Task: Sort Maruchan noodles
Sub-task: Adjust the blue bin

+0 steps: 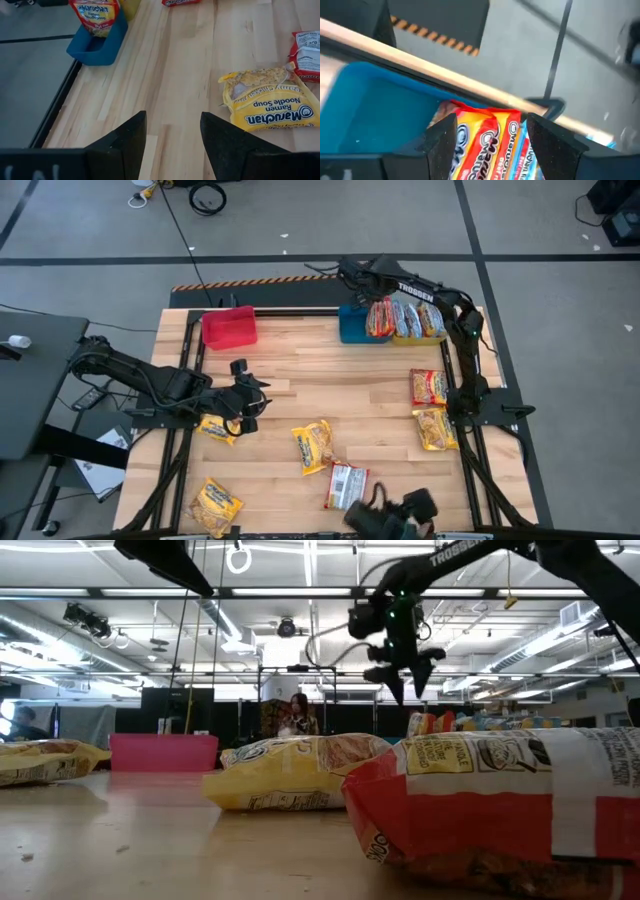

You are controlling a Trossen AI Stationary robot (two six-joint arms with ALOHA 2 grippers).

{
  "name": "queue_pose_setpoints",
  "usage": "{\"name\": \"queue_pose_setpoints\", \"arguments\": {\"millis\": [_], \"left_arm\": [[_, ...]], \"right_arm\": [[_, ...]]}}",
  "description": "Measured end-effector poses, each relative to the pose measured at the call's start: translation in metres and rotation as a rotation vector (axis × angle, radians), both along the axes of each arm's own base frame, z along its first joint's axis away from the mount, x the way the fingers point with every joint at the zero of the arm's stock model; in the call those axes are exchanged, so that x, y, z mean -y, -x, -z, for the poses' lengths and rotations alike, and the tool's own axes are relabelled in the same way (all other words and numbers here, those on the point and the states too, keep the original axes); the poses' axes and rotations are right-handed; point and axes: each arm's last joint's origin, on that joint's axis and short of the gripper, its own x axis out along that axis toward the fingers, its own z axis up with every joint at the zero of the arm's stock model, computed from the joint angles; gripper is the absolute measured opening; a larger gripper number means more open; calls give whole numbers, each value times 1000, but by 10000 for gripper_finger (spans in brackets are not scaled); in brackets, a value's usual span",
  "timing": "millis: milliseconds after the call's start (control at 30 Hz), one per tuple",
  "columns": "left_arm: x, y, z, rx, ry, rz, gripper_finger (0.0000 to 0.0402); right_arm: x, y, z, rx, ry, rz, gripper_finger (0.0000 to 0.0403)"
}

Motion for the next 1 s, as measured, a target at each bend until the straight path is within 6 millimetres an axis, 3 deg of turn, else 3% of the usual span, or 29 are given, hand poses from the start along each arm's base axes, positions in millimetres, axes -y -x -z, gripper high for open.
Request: {"name": "queue_pose_setpoints", "arguments": {"millis": [167,267,367,567,767,1000], "left_arm": [[0,1,0,-4,-3,10,189],[0,1,0,-6,-3,14,189],[0,1,-1,-4,13,17,189],[8,16,-6,70,64,63,189],[5,45,14,246,163,177,189],[-2,66,29,343,204,317,189]], "right_arm": [[-48,-42,-7,15,7,-338,244],[-72,-65,5,-19,-72,-585,242],[-83,-76,23,-77,-170,-750,241],[-64,-72,43,-110,-235,-766,240],[-37,-65,62,68,-291,-675,240],[-27,-67,82,217,-260,-596,240]]}}
